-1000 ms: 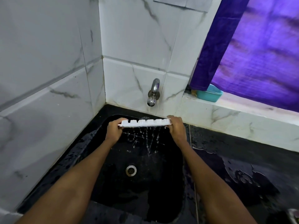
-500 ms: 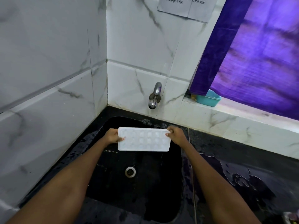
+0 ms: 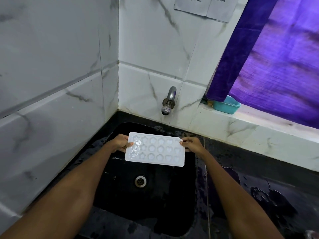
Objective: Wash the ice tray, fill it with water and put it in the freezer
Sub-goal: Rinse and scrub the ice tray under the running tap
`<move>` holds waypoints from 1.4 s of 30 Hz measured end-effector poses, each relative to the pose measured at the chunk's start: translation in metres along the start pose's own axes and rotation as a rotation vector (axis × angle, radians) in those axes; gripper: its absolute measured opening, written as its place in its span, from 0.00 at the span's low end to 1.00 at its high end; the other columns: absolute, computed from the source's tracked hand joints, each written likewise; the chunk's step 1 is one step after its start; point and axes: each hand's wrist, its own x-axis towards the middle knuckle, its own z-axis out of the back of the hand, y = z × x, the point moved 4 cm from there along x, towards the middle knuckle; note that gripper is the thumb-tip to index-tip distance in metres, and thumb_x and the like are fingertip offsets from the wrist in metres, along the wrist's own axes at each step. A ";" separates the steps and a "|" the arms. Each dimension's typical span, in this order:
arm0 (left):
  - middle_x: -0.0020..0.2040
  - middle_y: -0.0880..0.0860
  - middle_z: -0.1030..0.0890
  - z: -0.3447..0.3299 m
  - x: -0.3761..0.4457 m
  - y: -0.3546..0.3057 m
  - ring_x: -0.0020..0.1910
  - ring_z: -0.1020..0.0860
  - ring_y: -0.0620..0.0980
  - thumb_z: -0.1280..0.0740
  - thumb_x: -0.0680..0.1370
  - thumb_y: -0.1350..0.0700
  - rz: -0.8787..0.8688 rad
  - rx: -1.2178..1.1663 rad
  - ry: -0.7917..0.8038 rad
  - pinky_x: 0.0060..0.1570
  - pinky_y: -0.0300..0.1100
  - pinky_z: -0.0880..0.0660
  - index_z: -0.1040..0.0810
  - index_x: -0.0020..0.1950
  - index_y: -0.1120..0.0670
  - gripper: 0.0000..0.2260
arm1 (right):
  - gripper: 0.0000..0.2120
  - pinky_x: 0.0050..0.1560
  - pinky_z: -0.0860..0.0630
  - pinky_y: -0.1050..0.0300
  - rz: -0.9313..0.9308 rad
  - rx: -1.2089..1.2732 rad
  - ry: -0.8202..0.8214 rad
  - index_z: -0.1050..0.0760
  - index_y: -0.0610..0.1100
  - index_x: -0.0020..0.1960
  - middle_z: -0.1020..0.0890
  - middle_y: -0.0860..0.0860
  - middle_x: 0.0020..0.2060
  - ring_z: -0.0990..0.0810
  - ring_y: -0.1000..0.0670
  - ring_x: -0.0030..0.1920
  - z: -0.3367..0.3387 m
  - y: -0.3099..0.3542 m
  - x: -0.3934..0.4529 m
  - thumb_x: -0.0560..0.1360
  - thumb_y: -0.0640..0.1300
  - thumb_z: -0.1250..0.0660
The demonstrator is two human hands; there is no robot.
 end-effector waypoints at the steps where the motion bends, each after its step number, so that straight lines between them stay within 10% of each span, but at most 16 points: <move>1: 0.53 0.61 0.20 -0.001 -0.001 0.001 0.52 0.22 0.56 0.37 0.79 0.65 0.006 -0.005 -0.005 0.57 0.51 0.24 0.25 0.64 0.64 0.14 | 0.12 0.35 0.19 0.62 -0.045 0.024 0.047 0.25 0.33 0.56 0.19 0.44 0.46 0.19 0.51 0.41 -0.001 -0.002 -0.002 0.74 0.37 0.32; 7: 0.51 0.59 0.21 -0.003 -0.003 -0.001 0.51 0.22 0.55 0.37 0.79 0.66 0.003 0.001 -0.022 0.51 0.49 0.22 0.25 0.63 0.65 0.13 | 0.02 0.36 0.18 0.58 -0.129 -0.157 0.183 0.24 0.36 0.42 0.20 0.45 0.38 0.19 0.49 0.39 -0.004 -0.014 -0.009 0.72 0.33 0.31; 11: 0.51 0.60 0.21 -0.002 0.007 -0.012 0.51 0.22 0.56 0.32 0.74 0.70 -0.158 0.042 -0.164 0.46 0.47 0.24 0.23 0.60 0.67 0.14 | 0.08 0.47 0.20 0.53 0.123 -0.236 -0.102 0.25 0.40 0.36 0.21 0.44 0.36 0.21 0.46 0.40 0.005 -0.001 -0.003 0.68 0.31 0.28; 13: 0.50 0.60 0.17 0.000 0.009 -0.026 0.52 0.20 0.55 0.33 0.71 0.72 -0.372 0.110 -0.348 0.51 0.45 0.24 0.18 0.55 0.62 0.15 | 0.04 0.39 0.29 0.72 0.298 -0.303 -0.292 0.21 0.36 0.39 0.22 0.45 0.35 0.24 0.49 0.38 0.011 0.014 -0.010 0.66 0.31 0.27; 16: 0.55 0.59 0.16 -0.013 -0.007 -0.035 0.56 0.18 0.54 0.38 0.70 0.73 -0.571 0.242 -0.619 0.59 0.44 0.24 0.18 0.58 0.60 0.20 | 0.06 0.34 0.34 0.61 0.439 -0.299 -0.501 0.24 0.37 0.38 0.23 0.45 0.33 0.26 0.49 0.36 0.006 0.015 -0.029 0.67 0.28 0.34; 22: 0.48 0.63 0.16 -0.045 -0.005 0.029 0.53 0.19 0.59 0.34 0.74 0.63 -0.270 0.632 -0.280 0.50 0.47 0.24 0.17 0.51 0.61 0.09 | 0.08 0.35 0.35 0.57 0.135 -0.641 -0.208 0.30 0.44 0.34 0.25 0.48 0.32 0.21 0.41 0.41 -0.022 -0.063 -0.041 0.68 0.35 0.34; 25: 0.52 0.63 0.17 -0.046 -0.007 0.037 0.55 0.20 0.61 0.34 0.75 0.62 -0.285 0.587 -0.387 0.51 0.49 0.24 0.19 0.58 0.59 0.12 | 0.13 0.31 0.37 0.57 0.195 -0.587 -0.291 0.34 0.46 0.32 0.29 0.53 0.27 0.26 0.48 0.34 -0.018 -0.053 -0.048 0.71 0.35 0.33; 35: 0.51 0.67 0.19 -0.083 -0.007 0.034 0.52 0.21 0.64 0.34 0.77 0.61 -0.263 0.121 -0.594 0.50 0.51 0.27 0.28 0.59 0.67 0.13 | 0.06 0.36 0.42 0.58 0.159 -0.296 -0.320 0.34 0.38 0.47 0.28 0.41 0.37 0.31 0.48 0.38 -0.003 -0.058 -0.059 0.75 0.37 0.36; 42: 0.57 0.66 0.21 -0.166 -0.010 -0.011 0.56 0.22 0.62 0.36 0.79 0.60 -0.288 0.069 -0.472 0.53 0.49 0.27 0.29 0.62 0.66 0.14 | 0.20 0.42 0.37 0.59 0.096 -0.080 -0.550 0.37 0.35 0.65 0.24 0.42 0.43 0.26 0.45 0.45 0.073 -0.081 -0.089 0.75 0.36 0.37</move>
